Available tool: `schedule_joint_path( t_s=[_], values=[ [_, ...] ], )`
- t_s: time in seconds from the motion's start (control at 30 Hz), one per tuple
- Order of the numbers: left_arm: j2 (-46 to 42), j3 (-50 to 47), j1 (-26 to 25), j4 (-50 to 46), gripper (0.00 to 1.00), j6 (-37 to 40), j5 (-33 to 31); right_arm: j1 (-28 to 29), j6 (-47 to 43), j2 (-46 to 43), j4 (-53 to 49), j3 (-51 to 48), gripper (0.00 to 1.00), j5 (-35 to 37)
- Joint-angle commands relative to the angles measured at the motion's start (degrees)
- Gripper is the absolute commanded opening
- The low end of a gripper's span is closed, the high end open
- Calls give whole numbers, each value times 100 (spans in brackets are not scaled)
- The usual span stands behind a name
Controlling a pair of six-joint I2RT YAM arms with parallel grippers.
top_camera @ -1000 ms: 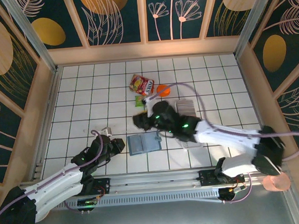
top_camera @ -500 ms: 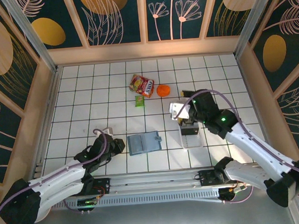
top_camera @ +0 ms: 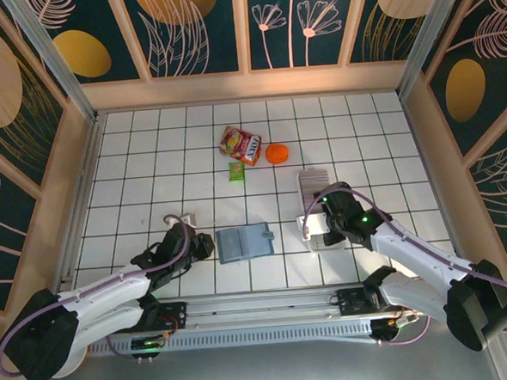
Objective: Put the credit cards into the card holder
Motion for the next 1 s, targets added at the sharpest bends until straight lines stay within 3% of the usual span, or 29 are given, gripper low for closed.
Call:
schedule_joint_path(
  t_s=[0.0,0.23,0.47,0.8,0.97],
  values=[
    [-37,66,-36,106,13,139,43,-93,-296,187,778,-81,95,-7],
    [-164,-12,-36,97,13,128,125,-111,-337,412,632,117,83,-20],
    [-283,-58,-33,80,13,69,148,-115,-399,312,329,126,52,-11],
    [-519,-49,-36,-36,11,-2,118,-113,-380,179,101,170,31,-12],
    [-589,-53,-29,-114,11,-35,125,-113,-368,101,-14,197,29,-11]
  ],
)
